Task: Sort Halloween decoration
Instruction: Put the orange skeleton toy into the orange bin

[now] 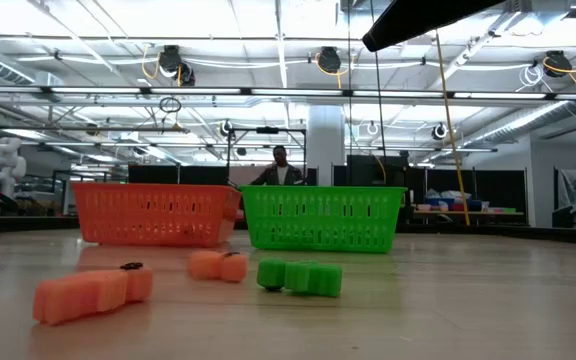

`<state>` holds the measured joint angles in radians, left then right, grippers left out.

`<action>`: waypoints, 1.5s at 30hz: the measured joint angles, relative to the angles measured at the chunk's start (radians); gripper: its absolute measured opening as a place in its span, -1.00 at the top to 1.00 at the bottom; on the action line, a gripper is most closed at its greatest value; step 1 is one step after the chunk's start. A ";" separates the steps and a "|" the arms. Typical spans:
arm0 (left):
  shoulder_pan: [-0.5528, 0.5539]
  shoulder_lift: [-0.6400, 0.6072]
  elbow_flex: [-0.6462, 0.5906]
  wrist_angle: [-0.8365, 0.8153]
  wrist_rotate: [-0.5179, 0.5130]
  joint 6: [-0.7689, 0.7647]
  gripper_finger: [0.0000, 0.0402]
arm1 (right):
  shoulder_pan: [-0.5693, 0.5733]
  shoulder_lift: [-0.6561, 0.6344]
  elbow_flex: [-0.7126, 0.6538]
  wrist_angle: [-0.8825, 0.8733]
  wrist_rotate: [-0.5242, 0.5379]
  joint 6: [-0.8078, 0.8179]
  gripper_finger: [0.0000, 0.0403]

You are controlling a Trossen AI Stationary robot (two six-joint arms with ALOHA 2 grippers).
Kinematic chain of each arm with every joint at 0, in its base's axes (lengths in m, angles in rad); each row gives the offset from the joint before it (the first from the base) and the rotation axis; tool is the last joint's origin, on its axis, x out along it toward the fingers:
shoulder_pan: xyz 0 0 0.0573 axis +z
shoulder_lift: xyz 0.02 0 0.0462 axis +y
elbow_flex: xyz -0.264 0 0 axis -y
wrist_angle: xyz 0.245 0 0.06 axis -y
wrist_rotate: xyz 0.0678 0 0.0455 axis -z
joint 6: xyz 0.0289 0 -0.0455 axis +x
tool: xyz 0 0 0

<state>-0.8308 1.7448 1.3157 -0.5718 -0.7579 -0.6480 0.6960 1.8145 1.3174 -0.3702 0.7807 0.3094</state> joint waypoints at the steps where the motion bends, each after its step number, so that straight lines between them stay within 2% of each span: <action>1: 0.003 0.012 -0.011 0.024 0.005 0.000 0.98 | 0.001 0.000 0.000 0.000 -0.005 0.000 0.47; 7: 0.041 0.108 -0.041 0.054 0.055 0.001 0.95 | 0.003 0.000 0.000 0.000 -0.079 0.018 0.47; 10: 0.089 0.155 -0.045 0.054 0.181 0.037 0.83 | 0.003 0.000 0.000 0.001 -0.080 0.032 0.47; 13: 0.146 0.188 -0.045 0.089 0.320 0.137 0.65 | 0.005 0.000 0.000 0.001 -0.082 0.036 0.47; 15: 0.174 0.206 -0.045 0.123 0.379 0.226 0.53 | 0.006 0.000 0.000 0.000 -0.104 0.033 0.47; 19: 0.220 0.224 -0.045 0.157 0.422 0.392 0.37 | 0.006 0.000 0.000 0.000 -0.132 0.021 0.47; 23: 0.259 0.224 -0.045 0.154 0.478 0.478 0.34 | 0.006 0.000 0.000 -0.013 -0.132 0.016 0.47; 31: 0.338 0.265 -0.053 0.203 0.651 0.533 0.34 | 0.006 0.000 0.000 -0.017 -0.132 -0.040 0.47; 35: 0.348 0.284 -0.049 0.200 0.672 0.534 0.38 | 0.006 0.000 0.000 -0.023 -0.132 -0.040 0.47; 38: 0.350 0.288 -0.049 0.202 0.679 0.532 0.53 | 0.006 0.000 0.000 -0.023 -0.132 -0.032 0.47; 42: 0.343 0.284 -0.050 0.205 0.672 0.523 0.88 | 0.006 0.000 0.000 -0.016 -0.130 -0.013 0.47; 45: 0.335 0.283 -0.051 0.204 0.650 0.492 0.94 | 0.006 0.000 0.000 -0.013 -0.129 0.012 0.47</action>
<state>-0.4960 2.0276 1.2648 -0.3675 -0.1077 -0.1562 0.7025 1.8145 1.3174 -0.3832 0.6518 0.3212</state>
